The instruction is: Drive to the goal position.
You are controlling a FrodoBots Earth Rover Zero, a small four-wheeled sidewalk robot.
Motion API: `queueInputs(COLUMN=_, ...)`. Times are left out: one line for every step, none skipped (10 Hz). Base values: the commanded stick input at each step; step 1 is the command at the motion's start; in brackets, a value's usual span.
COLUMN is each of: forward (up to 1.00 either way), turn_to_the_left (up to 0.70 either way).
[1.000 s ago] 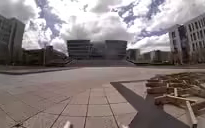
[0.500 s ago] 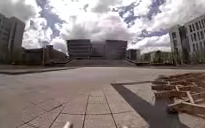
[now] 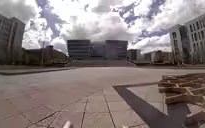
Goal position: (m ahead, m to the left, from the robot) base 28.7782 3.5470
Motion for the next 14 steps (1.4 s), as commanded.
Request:
queueInputs(forward=0.70, turn_to_the_left=0.00)
queueInputs(forward=0.70, turn_to_the_left=0.00)
queueInputs(forward=0.70, turn_to_the_left=0.00)
queueInputs(forward=0.70, turn_to_the_left=0.00)
queueInputs(forward=0.70, turn_to_the_left=0.00)
queueInputs(forward=0.70, turn_to_the_left=0.00)
queueInputs(forward=0.70, turn_to_the_left=0.03)
queueInputs(forward=0.70, turn_to_the_left=0.21)
queueInputs(forward=0.70, turn_to_the_left=0.35)
queueInputs(forward=0.70, turn_to_the_left=0.35)
queueInputs(forward=0.70, turn_to_the_left=0.21)
queueInputs(forward=0.70, turn_to_the_left=0.02)
queueInputs(forward=0.70, turn_to_the_left=0.00)
queueInputs(forward=0.70, turn_to_the_left=0.00)
